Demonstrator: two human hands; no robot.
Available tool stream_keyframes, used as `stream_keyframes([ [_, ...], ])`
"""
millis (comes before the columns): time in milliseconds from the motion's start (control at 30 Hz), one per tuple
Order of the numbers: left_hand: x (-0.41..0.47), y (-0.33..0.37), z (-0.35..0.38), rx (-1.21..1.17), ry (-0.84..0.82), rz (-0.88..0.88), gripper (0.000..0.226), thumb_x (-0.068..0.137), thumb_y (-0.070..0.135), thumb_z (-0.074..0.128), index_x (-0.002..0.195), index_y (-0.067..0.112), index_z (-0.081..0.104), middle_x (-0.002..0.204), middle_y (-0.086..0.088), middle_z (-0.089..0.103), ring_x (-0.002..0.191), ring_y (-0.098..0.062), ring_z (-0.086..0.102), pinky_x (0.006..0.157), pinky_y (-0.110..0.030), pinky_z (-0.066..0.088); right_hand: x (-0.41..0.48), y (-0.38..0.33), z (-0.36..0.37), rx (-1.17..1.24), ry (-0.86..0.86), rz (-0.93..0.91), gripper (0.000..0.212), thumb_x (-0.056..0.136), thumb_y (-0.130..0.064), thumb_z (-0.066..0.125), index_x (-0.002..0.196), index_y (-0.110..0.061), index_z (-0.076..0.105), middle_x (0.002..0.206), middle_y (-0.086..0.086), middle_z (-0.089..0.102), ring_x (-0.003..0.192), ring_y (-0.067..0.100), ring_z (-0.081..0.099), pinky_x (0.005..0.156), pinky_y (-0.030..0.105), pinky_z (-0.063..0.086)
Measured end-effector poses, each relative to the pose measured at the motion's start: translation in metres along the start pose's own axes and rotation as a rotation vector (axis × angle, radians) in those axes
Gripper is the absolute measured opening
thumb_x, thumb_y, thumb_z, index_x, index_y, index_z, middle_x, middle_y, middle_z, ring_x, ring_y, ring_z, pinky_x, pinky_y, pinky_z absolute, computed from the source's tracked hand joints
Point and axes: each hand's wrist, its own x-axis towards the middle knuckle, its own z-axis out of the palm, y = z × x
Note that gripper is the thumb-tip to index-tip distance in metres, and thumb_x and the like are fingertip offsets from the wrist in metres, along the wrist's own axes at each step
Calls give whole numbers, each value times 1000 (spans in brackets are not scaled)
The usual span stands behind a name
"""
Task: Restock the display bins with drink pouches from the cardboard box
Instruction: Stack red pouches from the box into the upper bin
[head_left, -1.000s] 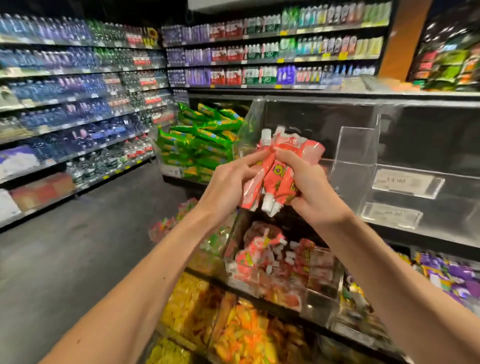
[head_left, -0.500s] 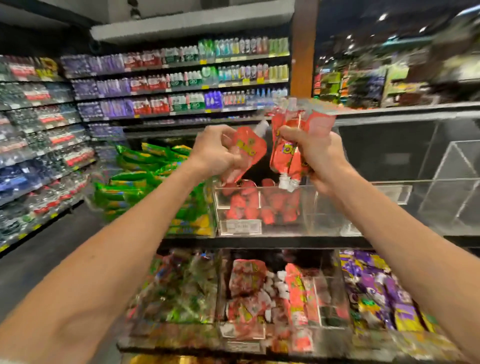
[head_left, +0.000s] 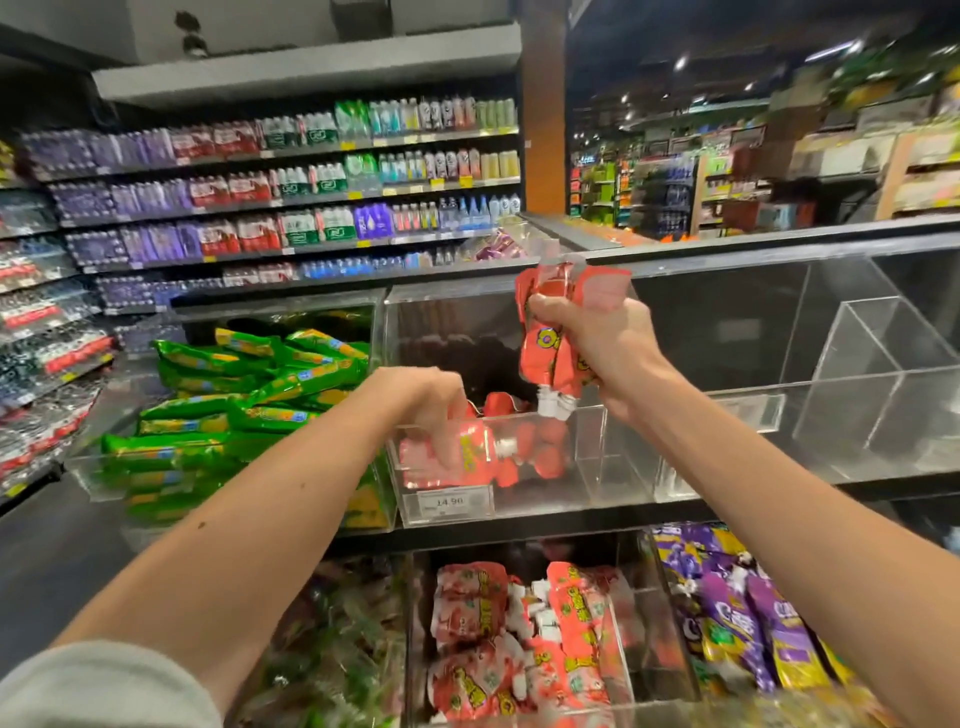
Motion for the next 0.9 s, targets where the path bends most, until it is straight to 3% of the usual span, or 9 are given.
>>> stream_keyframes([
  [100, 13, 1, 11, -77, -229, -31, 34, 59, 29, 96, 87, 17, 80, 88, -4, 77, 89, -24, 74, 88, -44, 59, 3, 2, 0, 0, -23, 13, 17, 78, -17, 81, 90, -9, 73, 74, 5, 72, 61, 16, 66, 56, 29, 56],
  [200, 17, -3, 13, -158, -307, -70, 25, 71, 5, 87, 96, 7, 79, 95, -12, 77, 96, -30, 73, 92, -45, 58, 4, 5, -1, -11, -56, 19, 23, 78, -19, 81, 96, -7, 74, 77, 6, 73, 63, 16, 67, 55, 27, 55],
  [400, 12, -3, 6, -236, -306, -77, 20, 80, 11, 81, 99, 8, 77, 94, -9, 77, 88, -25, 75, 85, -40, 60, 5, 11, 0, 38, -113, 77, 25, 79, -16, 81, 100, -5, 74, 81, 7, 74, 63, 16, 69, 53, 26, 54],
  [500, -5, -6, -14, -530, 44, 87, 19, 89, 6, 69, 106, 13, 74, 94, -8, 76, 86, -27, 75, 76, -38, 62, 7, 12, -1, 98, -168, 132, 24, 79, -16, 81, 99, -5, 74, 83, 8, 75, 66, 19, 70, 55, 28, 55],
  [567, -20, -7, -28, -936, 219, 186, 33, 91, -4, 62, 121, 10, 66, 103, -14, 74, 91, -31, 74, 78, -42, 62, 9, 12, 0, 115, -193, 144, 23, 79, -16, 81, 98, -6, 73, 82, 9, 75, 65, 20, 70, 55, 29, 55],
  [633, -30, -9, -37, -1069, 354, 260, 57, 88, -8, 65, 137, 18, 54, 115, -11, 70, 94, -26, 73, 74, -38, 62, 10, 12, 1, 118, -228, 170, 23, 80, -18, 80, 98, -5, 73, 81, 9, 75, 64, 20, 71, 56, 30, 56],
  [733, -44, -4, -39, -711, 557, 369, 90, 75, 4, 82, 148, 36, 37, 143, 1, 48, 117, -15, 59, 90, -34, 56, 15, 11, 3, 82, -324, 214, 29, 82, -21, 78, 104, -4, 72, 89, 12, 77, 74, 23, 73, 61, 32, 58],
  [800, -47, 0, -32, -491, 665, 431, 99, 71, 17, 88, 151, 31, 32, 153, 5, 36, 132, -13, 43, 106, -33, 42, 20, 9, 5, 96, -407, 275, 33, 80, -24, 77, 108, -7, 71, 96, 12, 76, 81, 26, 73, 67, 35, 58],
  [900, -45, -2, -20, -319, 849, 446, 97, 70, 35, 89, 150, 22, 37, 159, 0, 30, 145, -21, 28, 118, -44, 27, 24, 6, 5, 164, -533, 389, 38, 75, -26, 74, 109, -10, 69, 100, 13, 74, 83, 26, 71, 77, 39, 58],
])
